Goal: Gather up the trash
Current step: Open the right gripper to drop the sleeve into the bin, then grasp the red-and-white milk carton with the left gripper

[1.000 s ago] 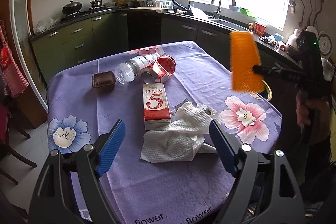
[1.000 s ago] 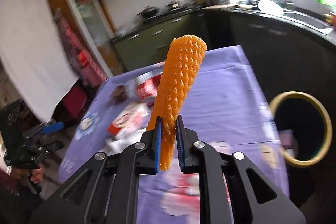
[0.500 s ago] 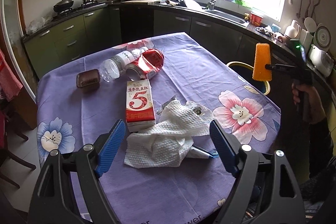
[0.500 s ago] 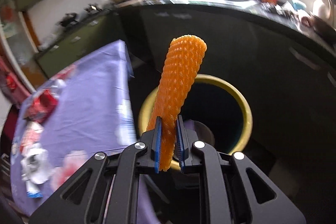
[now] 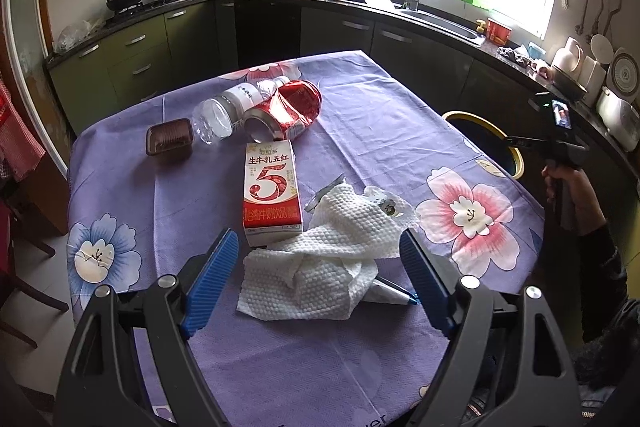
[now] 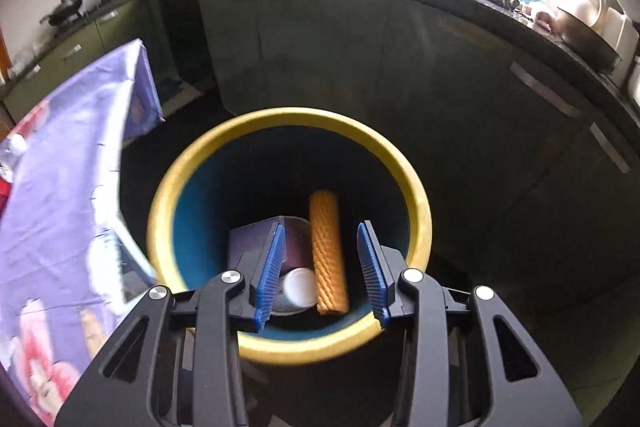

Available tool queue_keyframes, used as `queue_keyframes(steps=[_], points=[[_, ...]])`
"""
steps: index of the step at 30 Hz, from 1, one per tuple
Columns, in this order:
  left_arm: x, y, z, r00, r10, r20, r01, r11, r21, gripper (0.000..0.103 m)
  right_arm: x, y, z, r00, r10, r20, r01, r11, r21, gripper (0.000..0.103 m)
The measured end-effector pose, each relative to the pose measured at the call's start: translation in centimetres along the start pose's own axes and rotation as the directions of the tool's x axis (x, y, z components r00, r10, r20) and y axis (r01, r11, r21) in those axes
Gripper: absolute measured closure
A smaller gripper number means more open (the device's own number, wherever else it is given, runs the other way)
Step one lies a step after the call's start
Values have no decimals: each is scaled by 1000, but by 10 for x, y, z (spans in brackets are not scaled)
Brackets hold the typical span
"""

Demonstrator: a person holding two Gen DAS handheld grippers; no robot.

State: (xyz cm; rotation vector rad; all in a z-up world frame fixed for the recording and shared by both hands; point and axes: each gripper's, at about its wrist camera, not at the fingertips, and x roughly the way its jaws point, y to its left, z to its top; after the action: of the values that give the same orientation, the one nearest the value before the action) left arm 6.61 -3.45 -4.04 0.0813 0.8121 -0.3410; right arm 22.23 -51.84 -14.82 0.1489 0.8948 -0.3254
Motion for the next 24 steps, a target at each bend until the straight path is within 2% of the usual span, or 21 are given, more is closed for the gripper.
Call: queue_keyframes(steps=[2,5,7,15,19,22,24], points=[[2,0,1,1000,1,-4,-1,1000,1,24,-20,0,-12,998,52,35,-53,998,23,62],[6,-1,2,1000,5,-16,-6,1000,-3,24,-50,1,-31,989,123,81,-127,991,47,52],[11,-1,5,999,13,-34,-13,1000,-6,24,-63,2,-43,984,147,99,-152,987,48,51],[30,-1,25,993,78,-84,-78,997,11,24,-91,8,-58,974,194,120,-201,978,52,50],[57,1,39,985,111,-135,-113,994,-6,24,-97,14,-65,968,222,119,-229,972,47,50],[81,8,51,975,146,-165,-153,988,-28,24,-98,17,-71,963,245,110,-251,967,44,50],[97,18,57,970,147,-193,-165,983,-81,24,-99,19,-74,961,257,103,-263,964,42,50]])
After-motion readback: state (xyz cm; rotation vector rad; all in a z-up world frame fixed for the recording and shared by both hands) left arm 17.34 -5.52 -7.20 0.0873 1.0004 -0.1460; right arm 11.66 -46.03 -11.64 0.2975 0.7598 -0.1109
